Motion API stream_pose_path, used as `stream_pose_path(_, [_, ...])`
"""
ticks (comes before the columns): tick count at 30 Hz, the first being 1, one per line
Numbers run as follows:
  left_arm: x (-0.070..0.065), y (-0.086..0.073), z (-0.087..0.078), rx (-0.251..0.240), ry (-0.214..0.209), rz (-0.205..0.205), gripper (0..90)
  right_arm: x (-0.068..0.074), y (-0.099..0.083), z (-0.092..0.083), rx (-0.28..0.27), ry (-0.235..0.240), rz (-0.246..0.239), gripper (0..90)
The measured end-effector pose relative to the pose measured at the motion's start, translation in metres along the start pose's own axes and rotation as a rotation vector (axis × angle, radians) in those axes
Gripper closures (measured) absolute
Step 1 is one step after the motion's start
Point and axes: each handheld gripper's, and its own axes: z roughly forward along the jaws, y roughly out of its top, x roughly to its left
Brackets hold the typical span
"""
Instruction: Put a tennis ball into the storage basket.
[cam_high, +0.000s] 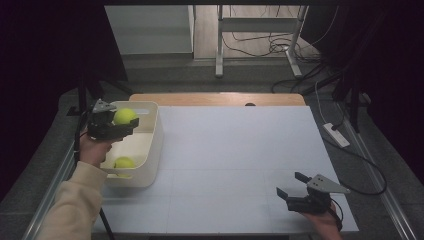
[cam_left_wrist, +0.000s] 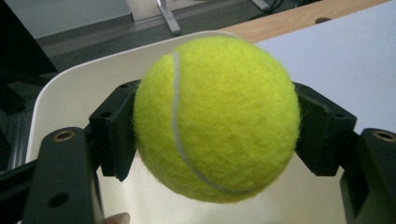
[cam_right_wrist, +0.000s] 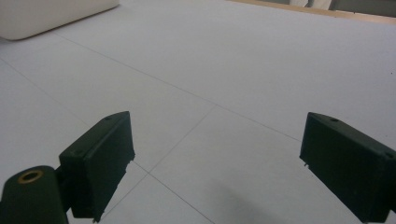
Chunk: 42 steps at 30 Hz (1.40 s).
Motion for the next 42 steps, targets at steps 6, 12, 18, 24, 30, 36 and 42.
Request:
stream_pose_path(6, [0.003, -0.002, 0.004, 0.028, 0.005, -0.003, 26.2, 0.0, 0.0, 0.0, 0.0, 0.0, -0.001, 9.5])
stream_pose_path(12, [0.005, -0.002, 0.007, 0.045, 0.011, -0.007, 26.2, 0.0, 0.0, 0.0, 0.0, 0.0, -0.001, 9.5])
stream_pose_path(18, [0.005, -0.002, 0.011, 0.058, 0.018, -0.005, 26.1, 0.0, 0.0, 0.0, 0.001, -0.001, 0.0, 9.5])
stream_pose_path(24, [0.006, -0.002, 0.015, 0.069, 0.066, -0.028, 14.5, 0.0, 0.0, 0.0, 0.001, 0.0, -0.001, 9.5])
stream_pose_path(30, [0.007, 0.0, 0.009, 0.044, 0.028, -0.055, 12.1, 0.0, 0.0, 0.0, 0.001, 0.001, -0.002, 9.5])
stream_pose_path(36, [0.005, -0.001, 0.008, 0.036, -0.013, -0.057, 12.2, 0.0, 0.0, 0.0, 0.0, 0.0, -0.003, 9.5])
stream_pose_path(42, [0.003, -0.002, 0.006, 0.023, -0.033, -0.059, 12.6, 0.0, 0.0, -0.001, -0.002, 0.001, -0.003, 9.5])
